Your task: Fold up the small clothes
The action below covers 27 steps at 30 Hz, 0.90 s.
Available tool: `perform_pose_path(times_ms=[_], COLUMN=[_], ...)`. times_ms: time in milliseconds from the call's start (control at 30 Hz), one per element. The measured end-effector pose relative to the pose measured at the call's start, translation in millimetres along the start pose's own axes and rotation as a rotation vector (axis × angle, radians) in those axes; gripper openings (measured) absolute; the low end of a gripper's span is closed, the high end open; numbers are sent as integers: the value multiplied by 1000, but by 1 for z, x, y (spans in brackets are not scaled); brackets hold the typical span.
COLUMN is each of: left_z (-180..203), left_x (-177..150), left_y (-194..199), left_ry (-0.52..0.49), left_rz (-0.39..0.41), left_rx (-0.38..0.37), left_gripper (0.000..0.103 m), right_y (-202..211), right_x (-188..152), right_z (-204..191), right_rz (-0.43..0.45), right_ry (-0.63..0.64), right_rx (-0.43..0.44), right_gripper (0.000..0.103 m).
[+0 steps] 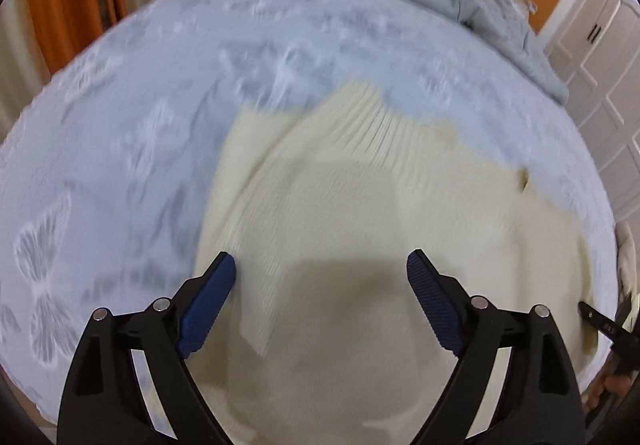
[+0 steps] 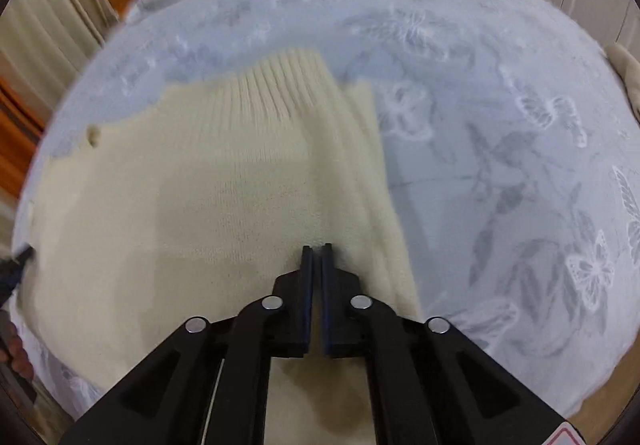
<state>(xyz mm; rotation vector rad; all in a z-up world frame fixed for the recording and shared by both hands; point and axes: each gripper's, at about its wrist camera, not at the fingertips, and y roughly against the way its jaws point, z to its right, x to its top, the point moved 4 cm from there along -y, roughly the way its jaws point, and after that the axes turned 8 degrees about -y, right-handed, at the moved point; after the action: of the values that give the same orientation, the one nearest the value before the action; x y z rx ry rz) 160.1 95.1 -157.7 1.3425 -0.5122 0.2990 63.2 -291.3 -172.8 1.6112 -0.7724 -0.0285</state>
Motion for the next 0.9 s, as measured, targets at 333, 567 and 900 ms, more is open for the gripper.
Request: perform_pose_path(times_ms=[333,567,900], left_z=[-2,-23,-40], left_x=[-49,-84,-86], left_y=[58,50,55], left_ry=[-12,105,237], left_rz=[10,-88,-33], left_rx=[13,18,-51], left_gripper=[87,87,87], right_y=[20,67,3], right_x=[-63,-65,-83], right_z=[24,-41,-182], right_rz=[-126,-59,-89], right_ry=[-89,-50,276], right_rx=[-75,133,134], right_gripper=[4,16,21])
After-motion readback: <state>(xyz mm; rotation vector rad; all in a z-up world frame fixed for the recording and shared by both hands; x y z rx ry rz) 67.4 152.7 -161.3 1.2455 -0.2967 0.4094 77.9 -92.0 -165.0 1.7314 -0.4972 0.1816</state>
